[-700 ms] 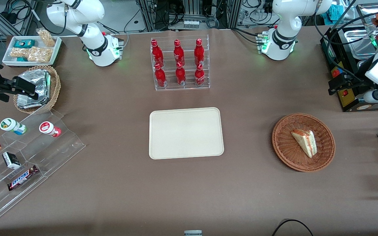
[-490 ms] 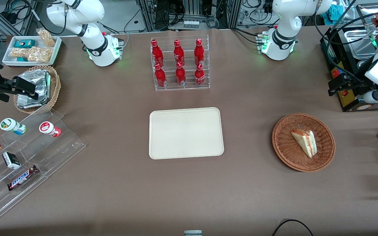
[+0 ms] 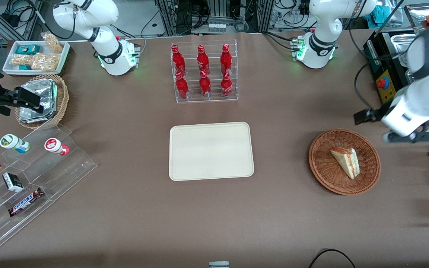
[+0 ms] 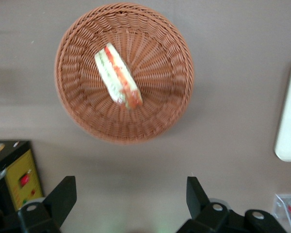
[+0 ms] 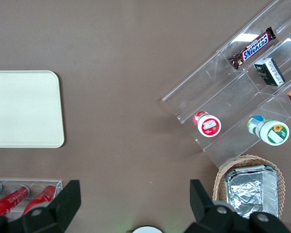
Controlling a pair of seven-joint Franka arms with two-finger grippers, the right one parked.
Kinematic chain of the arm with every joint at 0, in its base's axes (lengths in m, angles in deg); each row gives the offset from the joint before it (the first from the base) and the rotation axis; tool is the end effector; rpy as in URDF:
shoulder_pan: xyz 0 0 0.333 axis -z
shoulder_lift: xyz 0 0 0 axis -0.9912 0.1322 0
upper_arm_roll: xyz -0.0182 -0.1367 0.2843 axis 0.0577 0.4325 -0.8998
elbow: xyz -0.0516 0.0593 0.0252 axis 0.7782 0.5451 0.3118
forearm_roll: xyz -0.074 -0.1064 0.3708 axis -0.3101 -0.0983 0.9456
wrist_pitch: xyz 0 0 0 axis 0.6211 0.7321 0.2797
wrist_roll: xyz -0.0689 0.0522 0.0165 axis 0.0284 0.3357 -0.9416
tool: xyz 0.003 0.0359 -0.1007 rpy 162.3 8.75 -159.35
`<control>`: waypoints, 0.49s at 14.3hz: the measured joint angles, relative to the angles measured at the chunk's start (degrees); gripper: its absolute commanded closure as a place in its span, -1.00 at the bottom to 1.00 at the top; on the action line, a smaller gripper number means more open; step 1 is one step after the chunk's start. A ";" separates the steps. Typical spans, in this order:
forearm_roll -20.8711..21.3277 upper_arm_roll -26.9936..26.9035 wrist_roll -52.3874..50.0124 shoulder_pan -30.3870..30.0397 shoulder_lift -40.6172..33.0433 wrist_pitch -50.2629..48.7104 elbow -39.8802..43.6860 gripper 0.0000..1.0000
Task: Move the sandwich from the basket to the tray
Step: 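Move the left gripper over the sandwich in the wicker basket, then lower the left gripper and close it on the wrapped sandwich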
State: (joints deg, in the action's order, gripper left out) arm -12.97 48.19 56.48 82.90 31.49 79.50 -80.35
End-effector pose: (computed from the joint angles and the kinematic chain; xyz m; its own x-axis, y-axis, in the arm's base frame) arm 0.5702 -0.0281 0.4635 0.9862 0.0168 -0.1644 0.0125 -0.9996 -0.0273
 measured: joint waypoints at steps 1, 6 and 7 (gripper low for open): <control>0.05 -0.02 0.01 -0.08 0.62 4.62 -3.14 -1.00; 0.07 -0.31 -0.06 -3.09 2.44 26.05 -17.18 -1.00; -0.07 -0.42 -0.82 -3.77 2.87 28.34 -18.58 -1.00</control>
State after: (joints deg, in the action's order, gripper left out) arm -13.04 47.76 55.66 79.14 34.36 107.84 -98.93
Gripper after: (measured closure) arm 0.000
